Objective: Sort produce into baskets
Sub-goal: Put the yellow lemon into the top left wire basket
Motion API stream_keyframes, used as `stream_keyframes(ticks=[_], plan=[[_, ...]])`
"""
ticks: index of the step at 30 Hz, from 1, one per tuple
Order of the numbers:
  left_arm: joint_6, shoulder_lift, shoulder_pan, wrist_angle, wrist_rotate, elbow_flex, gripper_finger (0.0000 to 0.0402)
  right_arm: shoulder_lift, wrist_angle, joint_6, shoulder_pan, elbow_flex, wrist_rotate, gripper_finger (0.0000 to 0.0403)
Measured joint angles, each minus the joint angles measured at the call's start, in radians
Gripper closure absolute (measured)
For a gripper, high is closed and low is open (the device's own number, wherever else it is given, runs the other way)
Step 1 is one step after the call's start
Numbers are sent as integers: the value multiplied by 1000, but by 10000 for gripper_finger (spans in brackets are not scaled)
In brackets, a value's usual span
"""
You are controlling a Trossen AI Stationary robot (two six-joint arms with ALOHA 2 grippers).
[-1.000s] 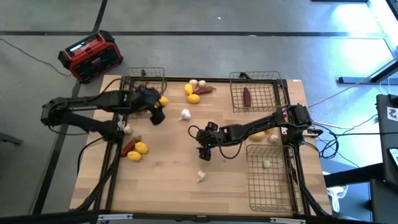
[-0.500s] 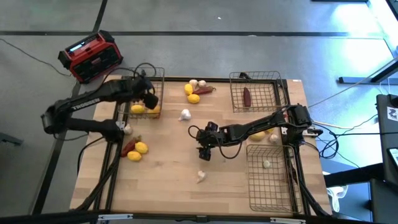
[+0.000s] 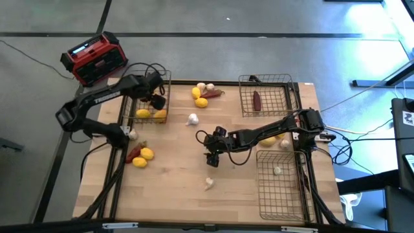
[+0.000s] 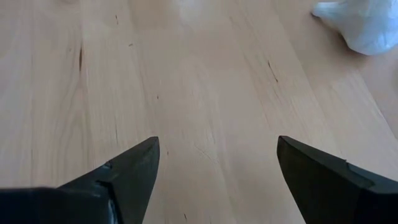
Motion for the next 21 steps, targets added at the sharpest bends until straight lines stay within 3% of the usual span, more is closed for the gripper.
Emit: stream_keyframes(ticks=[8, 21], plan=[[2, 95, 22, 32, -21, -55, 163, 0, -1, 0, 0, 0, 0, 84], [42, 113, 26, 124, -25, -135, 162, 0, 1, 0, 0, 0, 0, 84]])
